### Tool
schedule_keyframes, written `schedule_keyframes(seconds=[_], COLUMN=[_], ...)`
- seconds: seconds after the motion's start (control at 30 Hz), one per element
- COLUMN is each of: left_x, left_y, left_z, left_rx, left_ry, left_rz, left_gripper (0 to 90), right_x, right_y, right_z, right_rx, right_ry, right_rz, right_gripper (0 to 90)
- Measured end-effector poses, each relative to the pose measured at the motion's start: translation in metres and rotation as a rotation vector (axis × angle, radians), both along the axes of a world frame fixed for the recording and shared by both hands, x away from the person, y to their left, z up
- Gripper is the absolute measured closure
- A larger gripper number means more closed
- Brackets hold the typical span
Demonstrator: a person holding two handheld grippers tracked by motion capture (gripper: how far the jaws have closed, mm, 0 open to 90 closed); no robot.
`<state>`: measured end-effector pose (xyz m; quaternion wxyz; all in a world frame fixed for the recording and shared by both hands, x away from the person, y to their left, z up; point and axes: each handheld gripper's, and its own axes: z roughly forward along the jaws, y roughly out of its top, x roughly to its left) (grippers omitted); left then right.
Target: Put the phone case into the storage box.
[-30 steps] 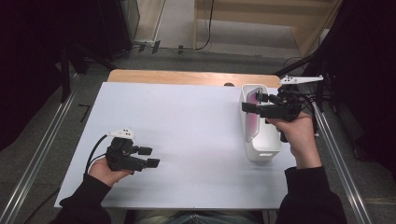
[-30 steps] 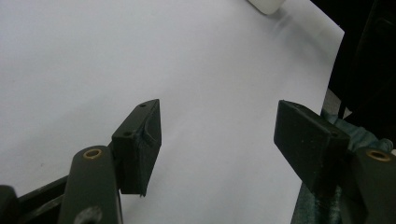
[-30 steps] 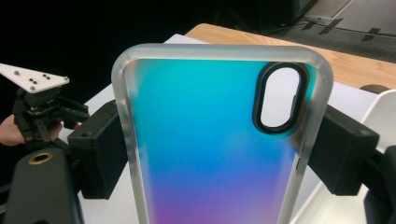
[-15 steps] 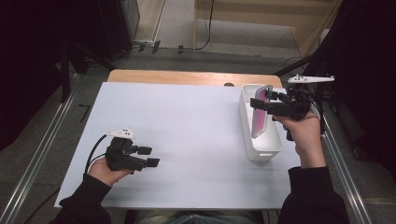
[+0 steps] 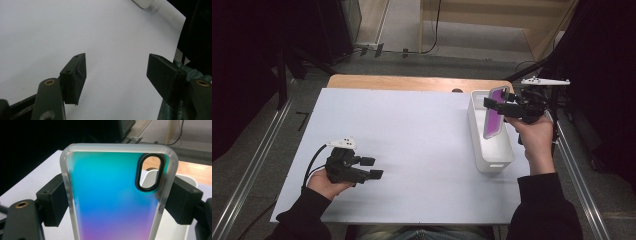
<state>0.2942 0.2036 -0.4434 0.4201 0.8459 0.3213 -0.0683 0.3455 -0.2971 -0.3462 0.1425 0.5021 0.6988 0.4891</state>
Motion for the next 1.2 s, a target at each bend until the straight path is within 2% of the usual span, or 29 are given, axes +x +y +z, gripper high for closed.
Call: schedule_keyframes(seconds=[0.23,0.5,0.67,0.77,0.87,0.97,1.0,1.03,1.2], left_x=[0.001,0.001,0.001,0.001,0.001,0.0,0.001,0.001,0.003], left_y=[0.002,0.002,0.002,0.002,0.002,0.005,0.005,0.006,0.007], left_z=[0.001,0.0,0.0,-0.001,-0.001,0.001,0.001,0.001,-0.002], left_rx=[-0.007,-0.007,-0.007,-0.004,0.001,0.013,-0.014,-0.019,-0.009], left_ry=[-0.004,0.0,-0.002,-0.002,-0.007,-0.036,-0.035,-0.035,-0.023], left_rz=[0.006,0.008,0.006,0.007,0.008,0.034,0.039,0.038,0.039], left_gripper=[32.2,32.2,32.2,32.2,32.2,32.2,32.2,32.2,32.2], right_x=[0.014,0.026,0.033,0.037,0.041,0.048,0.049,0.051,0.059], right_y=[0.003,0.006,0.005,0.005,0.007,0.005,0.005,0.005,0.006], right_z=[-0.006,-0.005,-0.002,-0.002,-0.002,-0.002,-0.001,-0.001,0.002], right_rx=[0.014,-0.024,-0.043,-0.021,-0.039,-0.029,-0.033,-0.038,-0.063], right_ry=[0.009,0.001,0.002,-0.003,-0.005,0.006,0.008,0.008,0.001], right_rz=[-0.054,-0.095,-0.106,-0.098,-0.107,-0.117,-0.121,-0.125,-0.146], right_gripper=[15.1,15.1,15.1,15.1,15.1,15.1,15.1,15.1,15.1])
